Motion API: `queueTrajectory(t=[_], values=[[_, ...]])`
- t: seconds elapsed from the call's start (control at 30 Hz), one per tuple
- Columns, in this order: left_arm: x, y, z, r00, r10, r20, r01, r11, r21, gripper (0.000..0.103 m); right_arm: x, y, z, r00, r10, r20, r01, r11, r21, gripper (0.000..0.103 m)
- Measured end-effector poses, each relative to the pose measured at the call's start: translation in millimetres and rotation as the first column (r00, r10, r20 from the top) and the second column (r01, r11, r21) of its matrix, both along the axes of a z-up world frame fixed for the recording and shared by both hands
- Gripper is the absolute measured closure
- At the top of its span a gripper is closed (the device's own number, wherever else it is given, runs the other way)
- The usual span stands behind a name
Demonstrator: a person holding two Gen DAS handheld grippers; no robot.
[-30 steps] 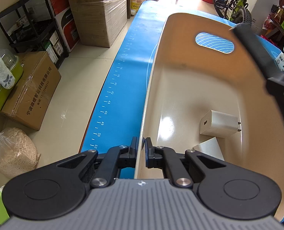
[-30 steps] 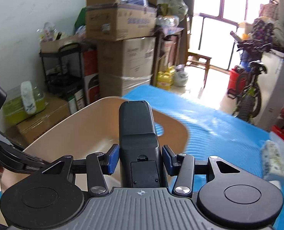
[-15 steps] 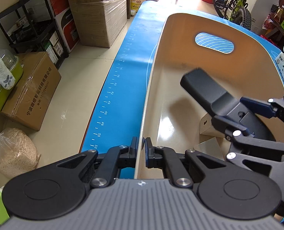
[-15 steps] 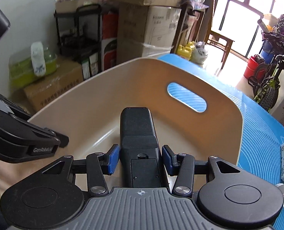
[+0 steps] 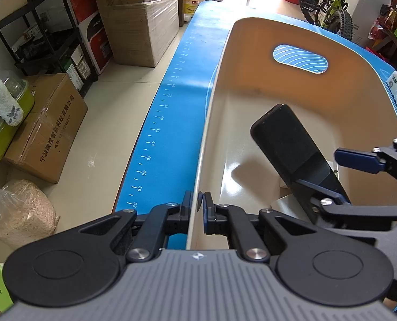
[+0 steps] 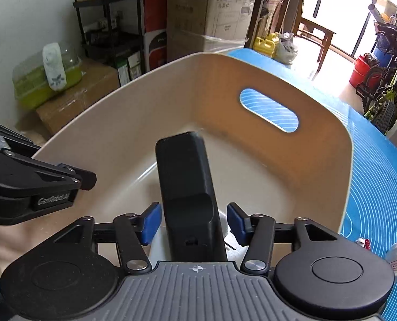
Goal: Organize rigid objects
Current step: 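Carry the black case into the basket and release it, then move the right gripper to the red toy figure and grasp it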
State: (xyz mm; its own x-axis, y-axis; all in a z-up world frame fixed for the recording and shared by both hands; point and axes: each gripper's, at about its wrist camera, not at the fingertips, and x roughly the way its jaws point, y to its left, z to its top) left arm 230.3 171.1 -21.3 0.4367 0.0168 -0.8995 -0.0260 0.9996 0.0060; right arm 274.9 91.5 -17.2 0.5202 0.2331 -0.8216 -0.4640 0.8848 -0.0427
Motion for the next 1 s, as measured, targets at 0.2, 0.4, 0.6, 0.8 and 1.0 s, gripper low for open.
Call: queueTrajectory(t=[0.2,0.4,0.6,0.8,1.0], values=[[-0.2,0.0,-0.1,1.0,0.0,0.0,0.0,1.0,0.0,0.094,-16.4,-33.3,30.3,0.996,-0.038,0.082,0.032,0.997,0.074,0.035],[-0.2,-0.2,-0.1,1.0,0.0,0.0,0.0,1.0,0.0,0.094,-29.3,-88.0,60.7,0.974,-0.15,0.167,0.132,0.985,0.112,0.033],[-0.3,-0.1,-0.2,1.0,0.0,0.0,0.0,1.0,0.001,0.094,-24.5,-147.6,55.6,0.943,-0.271,0.193,0.261,0.962,0.076,0.031],[-1.0,1.0,0.0,1.0,0.0,0.0,0.0,1.0,0.002,0.094,-9.3,-195.4,9.1,0.913,-0.384,0.14,0.381,0.923,0.048,0.031],[-1.7,0.3,0.0,1.0,0.002,-0.001,-0.002,1.0,0.006,0.094,-2.4,-215.3,-29.9,0.889,-0.451,0.078,0.448,0.892,0.052,0.032]])
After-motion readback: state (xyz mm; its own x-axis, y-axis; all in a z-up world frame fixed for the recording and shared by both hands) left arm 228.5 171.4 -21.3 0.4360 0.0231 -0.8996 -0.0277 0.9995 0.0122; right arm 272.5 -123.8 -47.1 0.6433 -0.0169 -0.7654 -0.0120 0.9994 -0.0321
